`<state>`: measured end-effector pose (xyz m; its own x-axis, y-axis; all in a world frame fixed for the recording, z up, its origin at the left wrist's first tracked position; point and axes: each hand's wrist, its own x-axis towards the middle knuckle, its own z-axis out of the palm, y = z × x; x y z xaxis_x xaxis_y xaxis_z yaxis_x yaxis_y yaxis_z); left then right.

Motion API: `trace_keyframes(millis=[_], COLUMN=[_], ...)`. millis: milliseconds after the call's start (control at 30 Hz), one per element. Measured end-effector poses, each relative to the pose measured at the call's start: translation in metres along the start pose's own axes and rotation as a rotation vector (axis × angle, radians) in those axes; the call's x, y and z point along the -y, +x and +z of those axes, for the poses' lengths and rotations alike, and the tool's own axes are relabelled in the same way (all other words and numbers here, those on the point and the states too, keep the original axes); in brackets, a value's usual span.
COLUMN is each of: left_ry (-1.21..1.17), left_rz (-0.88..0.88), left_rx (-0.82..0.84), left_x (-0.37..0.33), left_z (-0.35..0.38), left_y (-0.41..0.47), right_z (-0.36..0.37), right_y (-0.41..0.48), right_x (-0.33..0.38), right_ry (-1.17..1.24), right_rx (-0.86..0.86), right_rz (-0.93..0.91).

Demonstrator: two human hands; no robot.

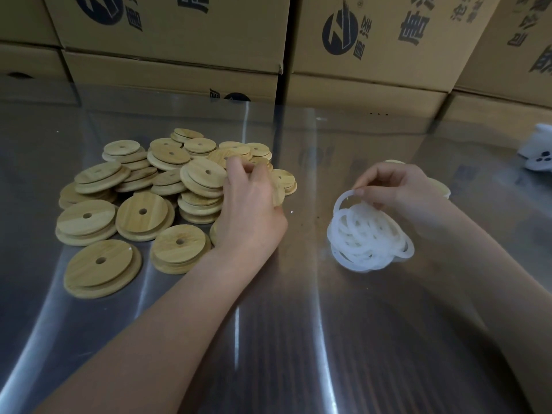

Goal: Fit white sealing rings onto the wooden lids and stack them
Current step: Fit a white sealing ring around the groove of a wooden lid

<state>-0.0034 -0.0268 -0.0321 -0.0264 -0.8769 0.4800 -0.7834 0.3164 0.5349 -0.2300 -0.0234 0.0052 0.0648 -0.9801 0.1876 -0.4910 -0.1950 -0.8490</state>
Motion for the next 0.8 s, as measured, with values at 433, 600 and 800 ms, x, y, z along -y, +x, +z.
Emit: trace_keyframes(millis=[433, 600, 800], left_ry=[-0.545, -0.776, -0.984], left_rz=[-0.129, -0.312, -0.352], left_rx=[-0.002, 0.103, 0.168], left_x=[-0.012, -0.014, -0.015], left_z=[-0.002, -0.002, -0.006], left_y=[-0.002, -0.002, -0.005], right_z=[0.002, 0.006, 0.014], right_y=[0.001, 0.000, -0.006], right_x=[0.000, 0.003, 0.012], right_ry=[0.147, 0.240, 0.415], right_rx=[-0.155, -0.142, 0.011], right_rz=[-0.138, -0.148, -0.130])
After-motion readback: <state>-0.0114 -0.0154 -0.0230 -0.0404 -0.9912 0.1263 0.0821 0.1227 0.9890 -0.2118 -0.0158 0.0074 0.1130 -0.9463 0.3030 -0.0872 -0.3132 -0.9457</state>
